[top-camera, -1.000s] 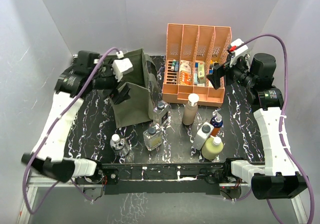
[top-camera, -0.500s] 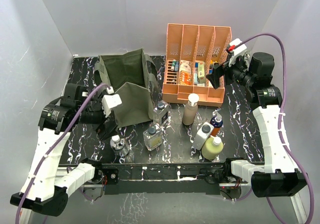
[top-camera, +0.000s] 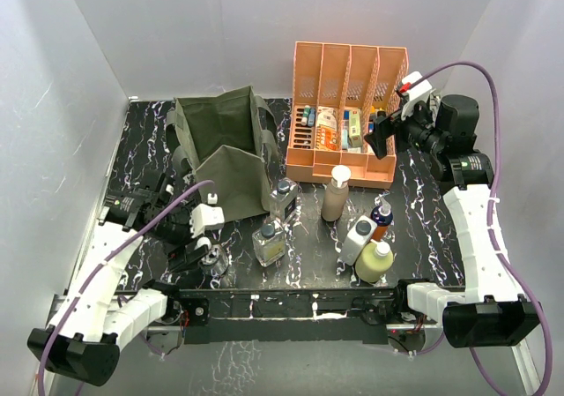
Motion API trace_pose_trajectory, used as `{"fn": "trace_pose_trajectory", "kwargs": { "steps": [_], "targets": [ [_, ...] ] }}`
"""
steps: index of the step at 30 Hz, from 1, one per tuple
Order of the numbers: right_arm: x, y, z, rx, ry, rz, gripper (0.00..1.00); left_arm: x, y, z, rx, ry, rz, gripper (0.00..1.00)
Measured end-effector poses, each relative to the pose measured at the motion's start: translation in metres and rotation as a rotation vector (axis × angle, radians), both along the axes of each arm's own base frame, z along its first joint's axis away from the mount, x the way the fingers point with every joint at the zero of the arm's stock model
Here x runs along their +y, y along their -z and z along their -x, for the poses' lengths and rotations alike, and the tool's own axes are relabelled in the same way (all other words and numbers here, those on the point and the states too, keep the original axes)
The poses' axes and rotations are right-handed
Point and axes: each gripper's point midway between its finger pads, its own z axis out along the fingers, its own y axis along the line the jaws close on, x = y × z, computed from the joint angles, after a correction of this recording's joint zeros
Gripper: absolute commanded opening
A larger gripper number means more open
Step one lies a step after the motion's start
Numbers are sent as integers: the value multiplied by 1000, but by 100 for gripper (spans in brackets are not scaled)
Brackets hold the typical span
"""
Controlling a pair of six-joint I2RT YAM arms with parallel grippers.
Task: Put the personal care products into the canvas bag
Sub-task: Pick up the care product from the center of the board.
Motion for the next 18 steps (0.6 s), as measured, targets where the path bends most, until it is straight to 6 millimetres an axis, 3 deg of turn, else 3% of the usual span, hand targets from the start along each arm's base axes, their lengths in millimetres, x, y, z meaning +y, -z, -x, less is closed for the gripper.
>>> {"fn": "trace_pose_trajectory", "kwargs": {
  "steps": [5,9,18],
  "targets": [
    [-2,6,0,12,11,4,99,-1,16,-9,-22,43,-5,83],
    [-2,6,-1,12,13,6,99,-8,14,-15,-52,63,28,71],
    [-2,5,-1,12,12,5,99,-18,14,-28,-71,71,73,63]
  ]
}}
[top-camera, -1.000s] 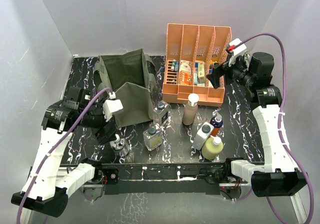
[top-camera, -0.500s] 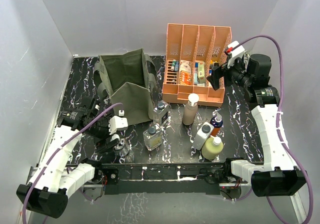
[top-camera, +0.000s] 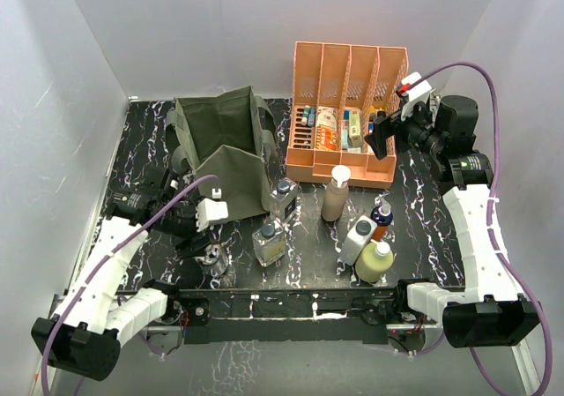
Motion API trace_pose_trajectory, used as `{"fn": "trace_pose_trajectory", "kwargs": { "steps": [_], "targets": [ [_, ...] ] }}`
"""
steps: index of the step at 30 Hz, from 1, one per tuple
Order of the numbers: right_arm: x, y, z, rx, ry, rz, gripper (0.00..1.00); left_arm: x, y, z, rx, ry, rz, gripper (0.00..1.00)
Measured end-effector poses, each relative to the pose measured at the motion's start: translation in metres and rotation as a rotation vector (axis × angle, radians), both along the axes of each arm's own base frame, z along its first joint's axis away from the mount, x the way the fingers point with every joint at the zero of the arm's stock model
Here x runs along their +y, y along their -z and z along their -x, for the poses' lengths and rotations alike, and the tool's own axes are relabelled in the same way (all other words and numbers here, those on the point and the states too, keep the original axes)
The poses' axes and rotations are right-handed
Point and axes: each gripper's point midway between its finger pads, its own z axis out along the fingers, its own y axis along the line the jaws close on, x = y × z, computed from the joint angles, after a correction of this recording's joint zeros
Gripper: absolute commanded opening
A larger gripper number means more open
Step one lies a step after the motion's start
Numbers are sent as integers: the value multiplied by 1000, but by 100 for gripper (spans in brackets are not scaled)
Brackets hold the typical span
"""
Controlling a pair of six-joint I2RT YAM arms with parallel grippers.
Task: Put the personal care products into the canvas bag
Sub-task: Pick up the care product from the center of the board.
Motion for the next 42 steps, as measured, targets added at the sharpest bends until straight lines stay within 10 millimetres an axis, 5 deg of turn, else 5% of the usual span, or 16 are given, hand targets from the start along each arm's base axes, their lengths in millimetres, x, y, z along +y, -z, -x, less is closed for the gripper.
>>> {"fn": "trace_pose_trajectory", "kwargs": {
  "steps": [8,15,26,34,38,42],
  "targets": [
    [0,0,0,0,0,0,99,0,15,3,41,1,-5,58],
    [0,0,0,1,-2,-1,99,-4,16,2,42,3,14,65],
    [1,0,0,1,-3,-2,99,-7,13,3,39,2,35,44],
    [1,3,0,7,-4,-1,99,-11,8,0,26,-27,63,0],
    [1,6,1,14,-3,-1,99,-13,2,3,41,-58,79,0],
    [1,7,1,15,-4,-1,99,-21,-33,0,13,-70,138,0]
  ]
}}
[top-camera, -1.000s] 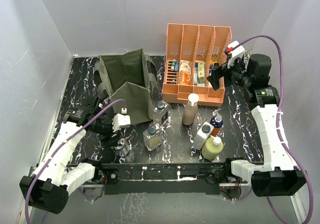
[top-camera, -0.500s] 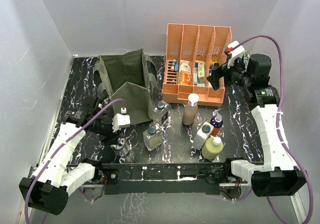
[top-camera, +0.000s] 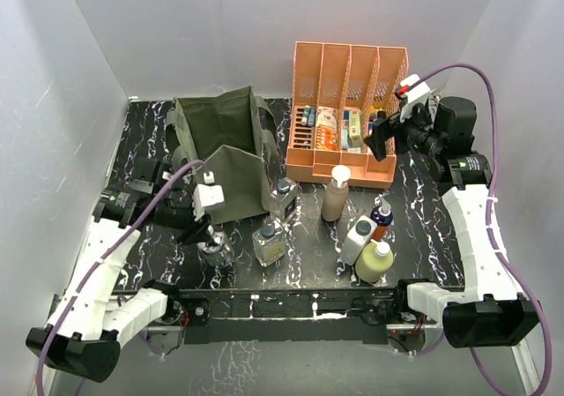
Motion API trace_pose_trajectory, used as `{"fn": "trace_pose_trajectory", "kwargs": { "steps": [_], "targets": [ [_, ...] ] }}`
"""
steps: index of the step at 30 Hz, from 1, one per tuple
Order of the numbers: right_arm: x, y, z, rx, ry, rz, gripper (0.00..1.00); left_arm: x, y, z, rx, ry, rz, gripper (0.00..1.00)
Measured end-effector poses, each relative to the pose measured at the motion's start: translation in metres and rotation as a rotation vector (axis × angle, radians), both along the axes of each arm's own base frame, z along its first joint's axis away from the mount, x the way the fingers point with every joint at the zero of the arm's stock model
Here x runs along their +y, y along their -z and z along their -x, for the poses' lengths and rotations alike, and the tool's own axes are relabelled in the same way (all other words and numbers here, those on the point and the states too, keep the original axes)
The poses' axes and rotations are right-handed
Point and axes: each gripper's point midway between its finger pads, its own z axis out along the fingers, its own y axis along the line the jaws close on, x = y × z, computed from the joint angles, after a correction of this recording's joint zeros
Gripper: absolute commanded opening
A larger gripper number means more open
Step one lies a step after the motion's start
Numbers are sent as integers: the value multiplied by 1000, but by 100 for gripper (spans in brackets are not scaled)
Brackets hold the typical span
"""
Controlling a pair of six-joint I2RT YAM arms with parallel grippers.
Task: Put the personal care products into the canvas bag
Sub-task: Pick up the care product from the center of the board.
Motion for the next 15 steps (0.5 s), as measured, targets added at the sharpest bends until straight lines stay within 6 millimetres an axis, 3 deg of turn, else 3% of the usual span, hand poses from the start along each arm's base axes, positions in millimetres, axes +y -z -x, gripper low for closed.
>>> {"fn": "trace_pose_trajectory", "kwargs": {
  "steps": [8,15],
  "targets": [
    [0,5,-3,17,1,0,99,-28,-106,-28,-101,-47,185,0],
    [0,10,-7,33,1,1,99,-47,-205,-73,-206,-187,352,0]
  ]
}}
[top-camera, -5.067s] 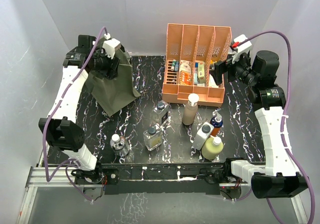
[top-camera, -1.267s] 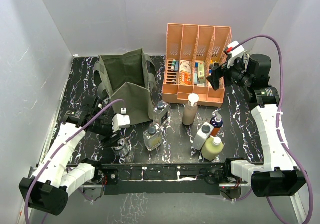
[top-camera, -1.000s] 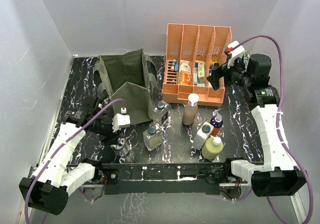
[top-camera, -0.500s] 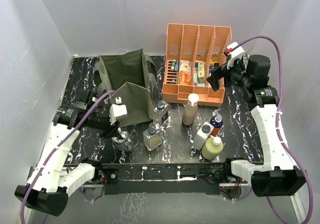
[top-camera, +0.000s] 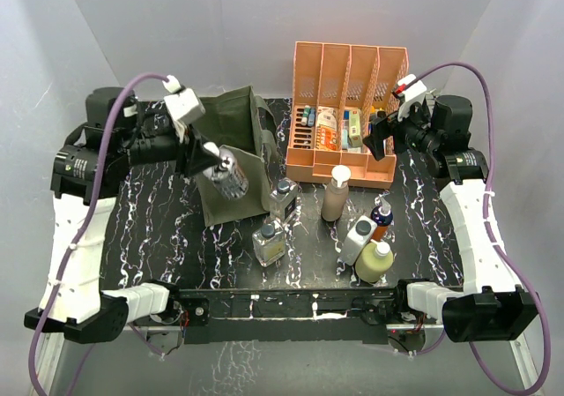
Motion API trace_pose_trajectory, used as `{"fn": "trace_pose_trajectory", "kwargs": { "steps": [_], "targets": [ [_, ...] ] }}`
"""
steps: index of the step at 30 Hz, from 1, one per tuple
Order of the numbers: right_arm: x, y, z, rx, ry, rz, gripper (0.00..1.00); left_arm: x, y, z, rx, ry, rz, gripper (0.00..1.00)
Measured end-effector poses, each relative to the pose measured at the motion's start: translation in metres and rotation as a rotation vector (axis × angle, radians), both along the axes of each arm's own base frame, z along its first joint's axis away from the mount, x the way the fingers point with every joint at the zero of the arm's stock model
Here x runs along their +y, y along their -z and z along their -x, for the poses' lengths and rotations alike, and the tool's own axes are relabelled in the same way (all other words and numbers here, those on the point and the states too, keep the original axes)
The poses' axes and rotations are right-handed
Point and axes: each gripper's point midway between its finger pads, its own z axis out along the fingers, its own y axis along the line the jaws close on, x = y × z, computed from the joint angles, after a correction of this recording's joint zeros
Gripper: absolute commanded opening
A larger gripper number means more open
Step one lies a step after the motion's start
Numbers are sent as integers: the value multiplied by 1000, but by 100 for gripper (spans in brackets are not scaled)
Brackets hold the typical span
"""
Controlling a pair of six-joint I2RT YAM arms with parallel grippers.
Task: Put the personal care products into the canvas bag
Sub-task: Pick up the care product from the center of the board, then place the care product in the canvas bag.
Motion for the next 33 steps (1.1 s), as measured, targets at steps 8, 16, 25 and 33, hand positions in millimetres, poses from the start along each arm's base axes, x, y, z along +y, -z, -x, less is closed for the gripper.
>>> {"fn": "trace_pose_trajectory", "kwargs": {
  "steps": [8,16,25,33],
  "targets": [
    [0,-1,0,-2,-1,-1,99,-5,-91,-32,-85,-181,218,0],
    [1,-6,4,-17,-6,-3,99,19,-122,-105,-134,-451,269,0],
    [3,-10,7,-30,-15,-7,99,34,-33,-194,-19,-643,113,0],
    [4,-17,12,-51,-22,-10,99,34,57,-211,71,-619,-20,0]
  ]
}}
